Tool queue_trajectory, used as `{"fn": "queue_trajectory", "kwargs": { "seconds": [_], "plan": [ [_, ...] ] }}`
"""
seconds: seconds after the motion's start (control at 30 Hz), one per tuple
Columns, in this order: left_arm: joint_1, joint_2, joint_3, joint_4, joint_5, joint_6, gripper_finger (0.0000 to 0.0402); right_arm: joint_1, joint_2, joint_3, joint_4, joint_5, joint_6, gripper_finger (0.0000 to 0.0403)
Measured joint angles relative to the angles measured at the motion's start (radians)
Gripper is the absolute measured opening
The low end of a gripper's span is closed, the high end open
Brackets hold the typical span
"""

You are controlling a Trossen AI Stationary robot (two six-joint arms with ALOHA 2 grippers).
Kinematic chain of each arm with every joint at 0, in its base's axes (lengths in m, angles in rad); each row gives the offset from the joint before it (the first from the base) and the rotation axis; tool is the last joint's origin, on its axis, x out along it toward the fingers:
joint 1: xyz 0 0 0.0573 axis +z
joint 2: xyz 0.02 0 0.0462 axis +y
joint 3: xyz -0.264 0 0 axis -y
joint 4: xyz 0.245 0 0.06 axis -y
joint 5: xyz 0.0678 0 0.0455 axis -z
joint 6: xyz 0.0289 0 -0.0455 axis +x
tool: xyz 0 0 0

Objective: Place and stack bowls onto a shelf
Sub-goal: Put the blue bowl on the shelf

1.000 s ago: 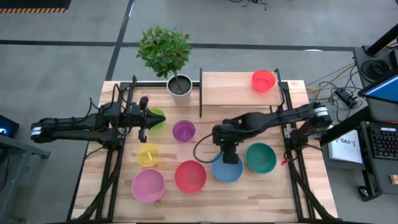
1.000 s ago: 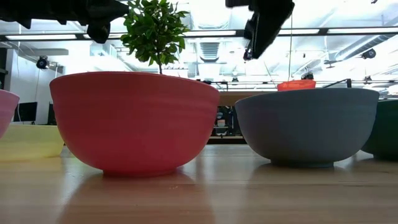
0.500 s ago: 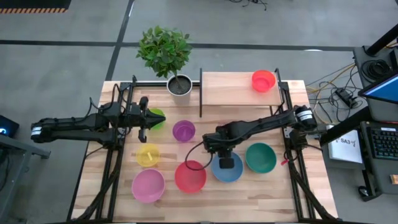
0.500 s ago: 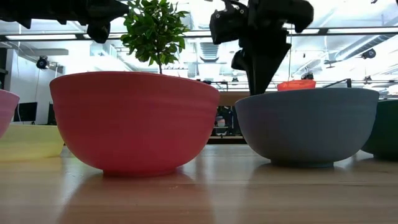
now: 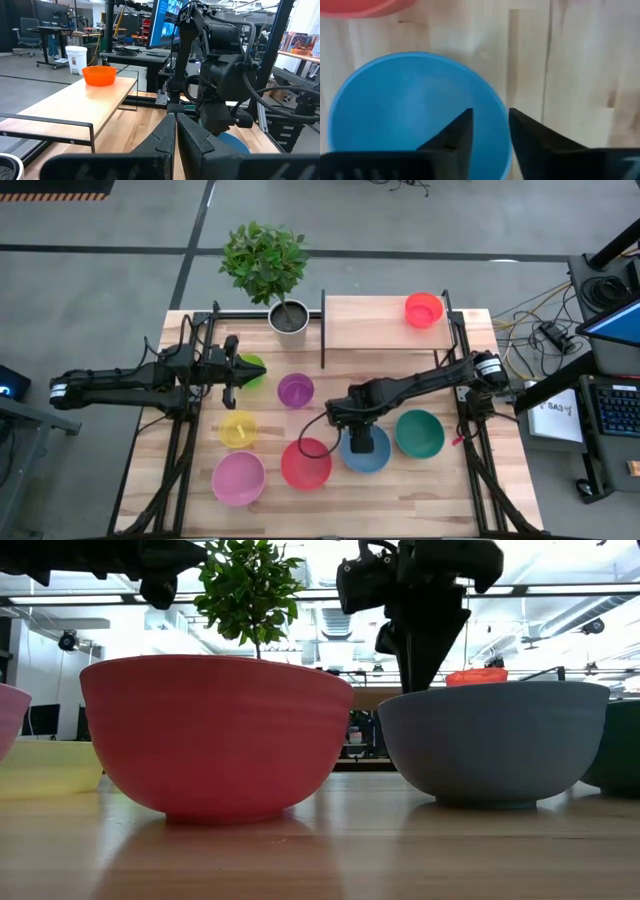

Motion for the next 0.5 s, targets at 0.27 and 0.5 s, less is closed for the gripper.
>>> {"fn": "queue_trajectory", "kwargs": {
  "seconds": [0.27, 0.5],
  "plan": [
    [0.0, 0.0, 0.0, 0.0, 0.0, 0.0, 0.0, -0.002, 0.0, -0.026, 0.013, 0.041, -0.054, 0.0185],
    [0.0, 0.0, 0.0, 0.0, 0.0, 0.0, 0.0, -0.004, 0.025, -0.098, 0.066, 0.041, -0.079, 0.0174]
  ]
}}
